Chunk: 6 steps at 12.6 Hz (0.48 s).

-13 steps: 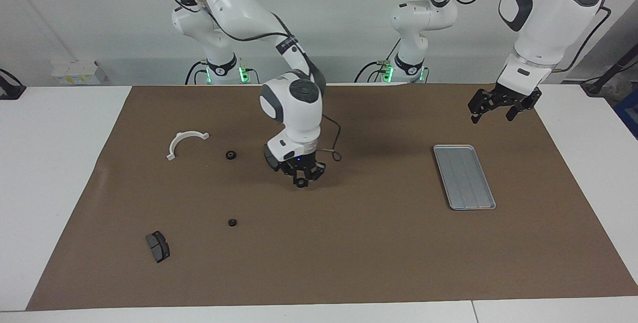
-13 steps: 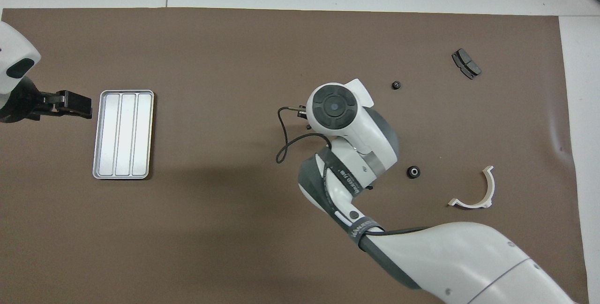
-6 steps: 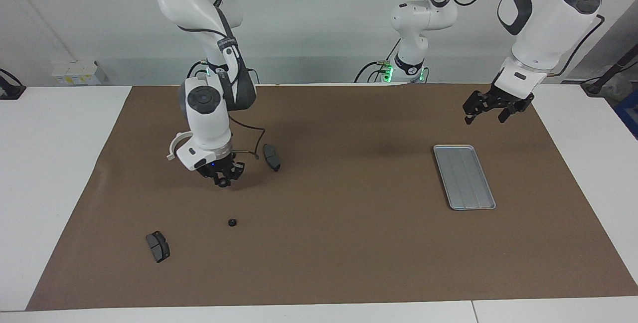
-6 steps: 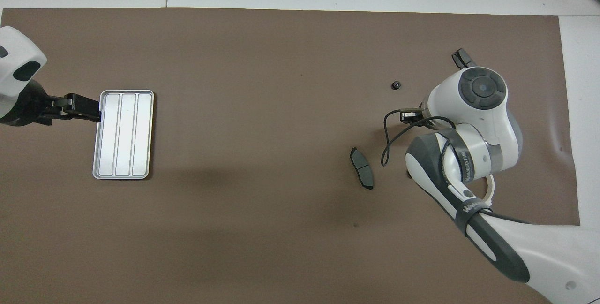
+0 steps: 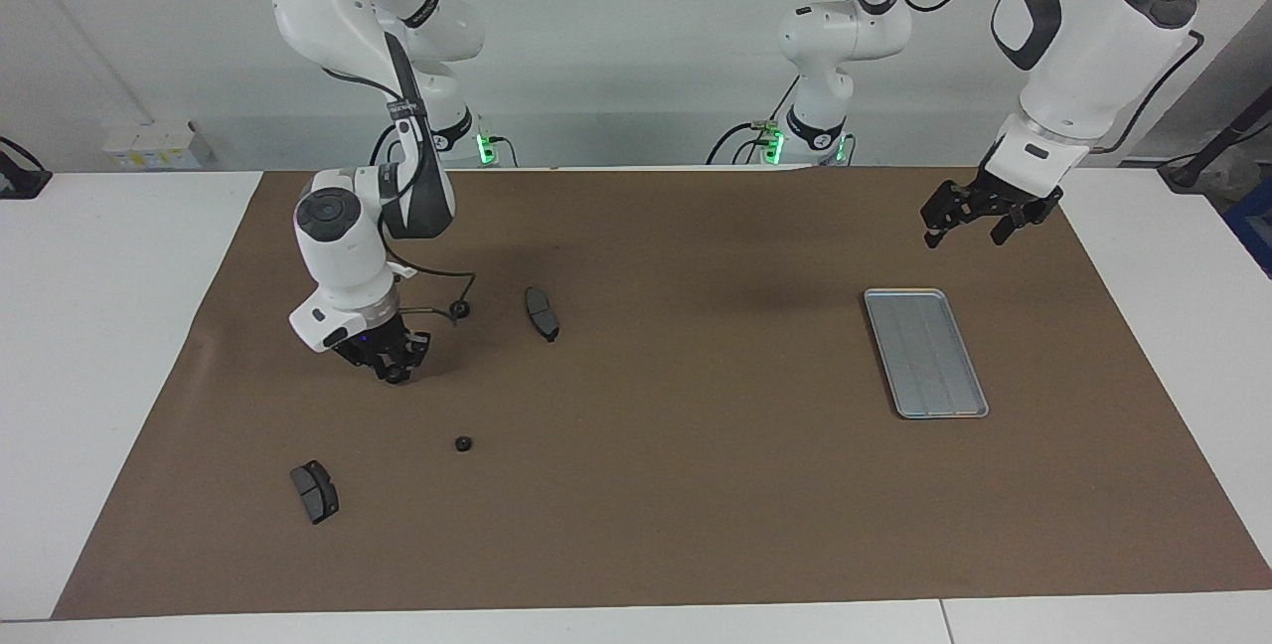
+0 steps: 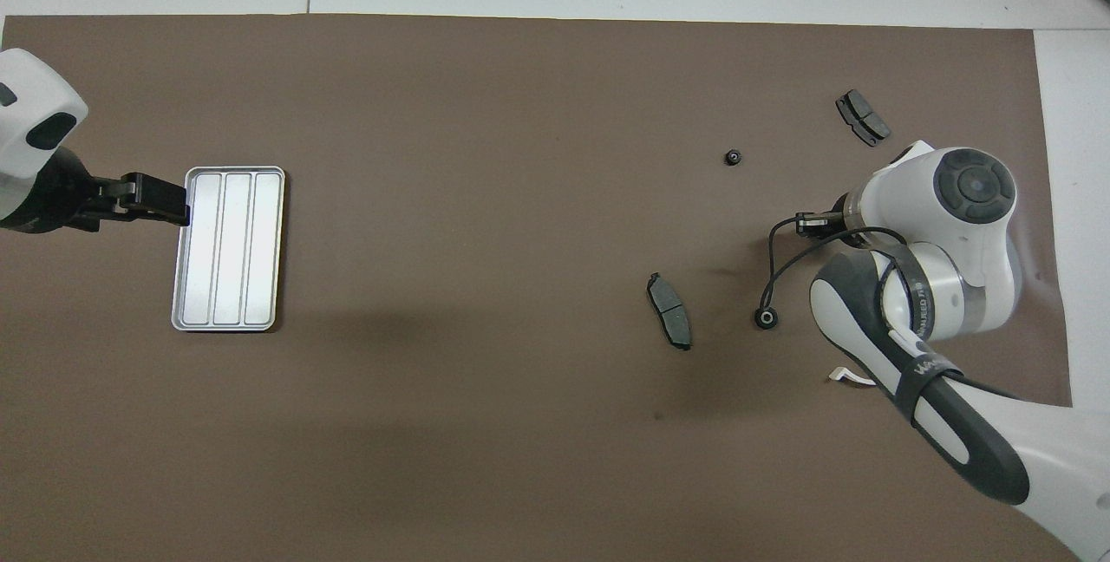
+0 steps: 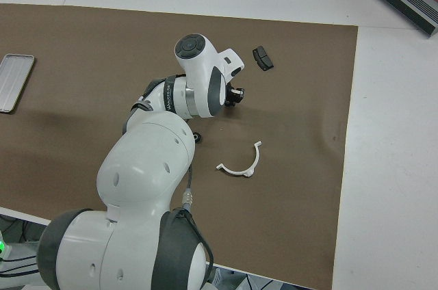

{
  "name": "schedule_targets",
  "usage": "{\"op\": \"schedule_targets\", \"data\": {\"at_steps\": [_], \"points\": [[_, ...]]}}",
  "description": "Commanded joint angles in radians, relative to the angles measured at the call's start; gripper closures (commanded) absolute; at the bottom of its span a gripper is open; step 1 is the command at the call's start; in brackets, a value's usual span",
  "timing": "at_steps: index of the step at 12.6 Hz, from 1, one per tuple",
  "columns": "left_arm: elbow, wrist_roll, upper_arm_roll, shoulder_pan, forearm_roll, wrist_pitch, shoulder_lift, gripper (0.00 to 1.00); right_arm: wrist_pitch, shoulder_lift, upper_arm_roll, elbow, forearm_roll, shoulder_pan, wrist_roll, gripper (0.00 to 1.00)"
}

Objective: Place bearing gear from tray to pile

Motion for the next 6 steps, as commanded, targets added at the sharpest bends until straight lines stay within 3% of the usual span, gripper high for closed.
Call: {"op": "schedule_targets", "data": {"at_steps": [1, 6], "points": [[-0.026, -0.009, 0.008, -0.011, -0.011, 0.012, -0.021, 0.00, 0.017, -0.028, 0.017, -0.030, 0.022, -0.039, -0.037, 0.74], [-0.026, -0.010, 0.008, -0.011, -0.011, 0.015, -0.021, 0.00, 0.045, -0.025, 0.015, -0.029, 0.022, -0.074, -0.034, 0.72]]}}
